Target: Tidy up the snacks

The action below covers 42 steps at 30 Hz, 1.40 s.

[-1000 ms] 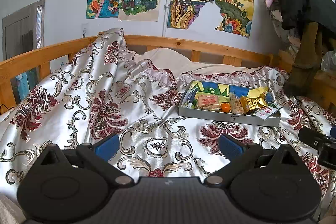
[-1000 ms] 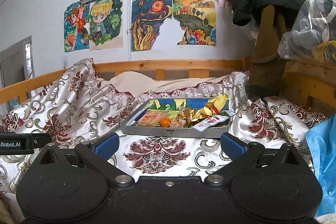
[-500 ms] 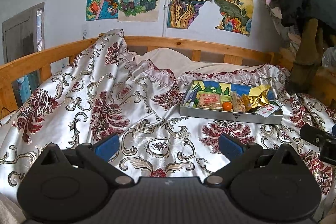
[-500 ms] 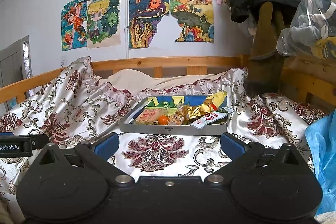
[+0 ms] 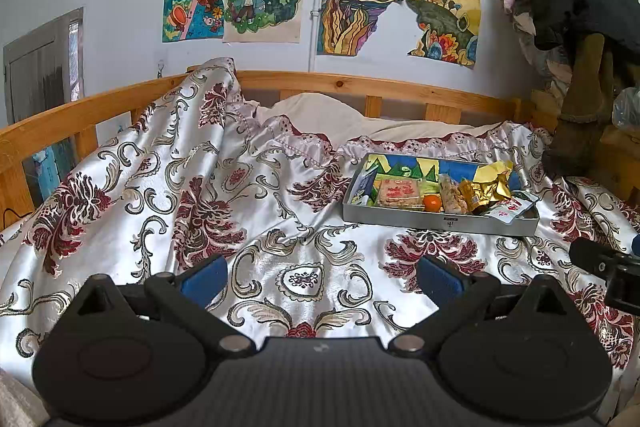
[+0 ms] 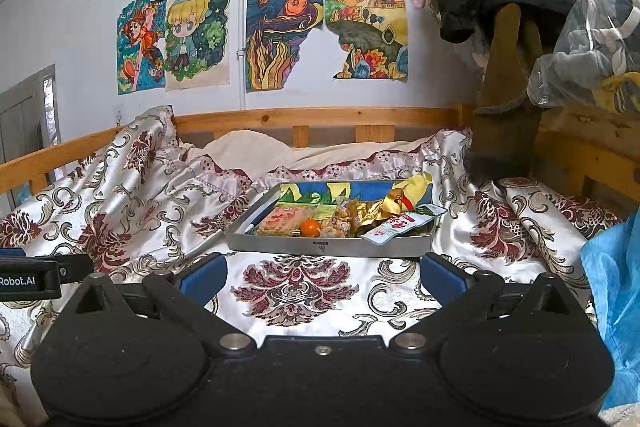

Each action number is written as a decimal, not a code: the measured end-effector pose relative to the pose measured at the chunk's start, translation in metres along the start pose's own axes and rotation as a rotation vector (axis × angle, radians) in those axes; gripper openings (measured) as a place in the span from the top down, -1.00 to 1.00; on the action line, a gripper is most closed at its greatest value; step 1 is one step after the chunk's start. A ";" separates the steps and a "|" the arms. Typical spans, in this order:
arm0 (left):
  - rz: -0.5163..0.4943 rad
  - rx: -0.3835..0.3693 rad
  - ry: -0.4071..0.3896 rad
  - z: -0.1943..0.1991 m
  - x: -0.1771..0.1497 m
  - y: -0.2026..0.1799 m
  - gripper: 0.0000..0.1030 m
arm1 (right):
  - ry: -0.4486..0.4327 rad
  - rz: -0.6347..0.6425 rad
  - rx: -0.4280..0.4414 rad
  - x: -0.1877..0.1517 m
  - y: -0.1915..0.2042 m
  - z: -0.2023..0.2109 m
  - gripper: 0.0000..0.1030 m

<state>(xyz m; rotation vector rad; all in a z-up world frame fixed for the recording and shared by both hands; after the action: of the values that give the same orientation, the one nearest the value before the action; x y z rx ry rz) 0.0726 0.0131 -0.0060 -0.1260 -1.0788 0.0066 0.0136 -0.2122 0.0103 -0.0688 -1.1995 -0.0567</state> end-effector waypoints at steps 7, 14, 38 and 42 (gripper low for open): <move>-0.001 0.000 0.000 0.000 0.000 0.000 -0.99 | 0.000 0.000 0.000 0.000 0.000 0.000 -0.99; 0.000 0.000 0.000 0.000 0.000 0.000 -0.99 | 0.001 0.000 0.000 0.000 0.000 0.000 -0.99; -0.039 0.019 0.042 -0.003 -0.005 -0.001 -0.99 | 0.002 0.002 0.000 0.001 0.000 0.000 -0.99; -0.048 0.016 0.080 -0.007 -0.008 -0.002 -0.99 | 0.003 0.003 -0.001 0.001 0.000 0.000 -0.99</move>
<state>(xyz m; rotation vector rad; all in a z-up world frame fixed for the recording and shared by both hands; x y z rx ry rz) 0.0751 0.0102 -0.0160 -0.0849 -1.0011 -0.0324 0.0139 -0.2119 0.0114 -0.0711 -1.1968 -0.0548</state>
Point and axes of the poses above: each gripper's, at about its wrist camera, not at the fingertips, and z roughly against the way its jaws point, y to its left, x to its top, the point moved 4 cm from there along -z, roughly the way its jaws point, and after that the axes turned 4 degrees about z, right-handed, at the moved point
